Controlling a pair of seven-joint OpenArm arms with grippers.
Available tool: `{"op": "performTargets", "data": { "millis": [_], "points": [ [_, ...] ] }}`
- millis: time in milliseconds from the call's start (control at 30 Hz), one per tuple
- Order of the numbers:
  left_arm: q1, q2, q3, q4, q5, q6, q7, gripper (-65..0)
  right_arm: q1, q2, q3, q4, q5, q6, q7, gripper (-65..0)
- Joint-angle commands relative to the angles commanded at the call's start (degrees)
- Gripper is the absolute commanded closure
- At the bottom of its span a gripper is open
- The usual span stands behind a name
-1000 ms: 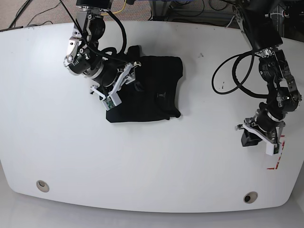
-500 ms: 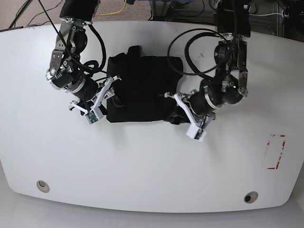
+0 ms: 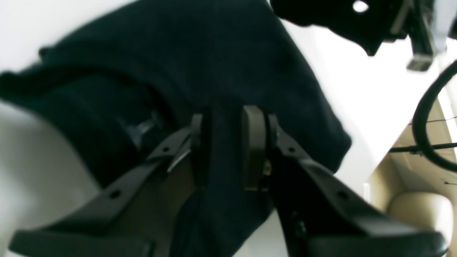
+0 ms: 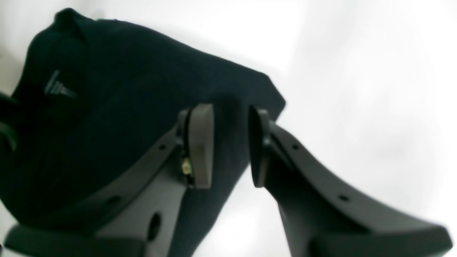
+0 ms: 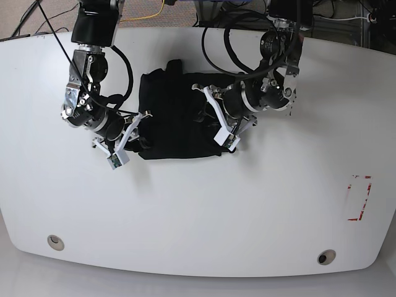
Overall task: Layout the t-shirt on the table in an organized manner, then fold the t-shirt properly
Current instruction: 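Move the left gripper back and grasp the folded bundle's edge, then drag the bundle edge with the left gripper away from the right gripper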
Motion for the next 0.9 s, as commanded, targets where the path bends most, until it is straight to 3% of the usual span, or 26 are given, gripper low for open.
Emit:
{"op": "performTargets", "data": {
  "millis": [233,433,567,900],
  "points": [
    [-1.0,-2.2,0.5,-6.6,0.0,0.0,-0.9,-12.1,-0.5,-0.1,-4.7,-6.0,-7.5,0.0,8.3,-15.2],
    [-5.5,-5.4,3.8,-14.4,0.0,-0.4,-4.0,-12.1,-3.7,-0.3,-4.9,-7.1,-9.4,0.0,12.4,-15.2],
    [-10.1,-8.2,8.3,-21.3,-0.1,-4.5,-8.5,-12.1,-6.9,-0.2,-3.3,-4.2,-9.6,0.0,12.5,-15.1],
    [-19.4,-8.4,11.4,-30.6,-0.1,-12.9,-9.4,-12.1,-16.0,-0.4,-0.9,6.4,-9.6,0.0,12.4,-15.1]
  ]
}}
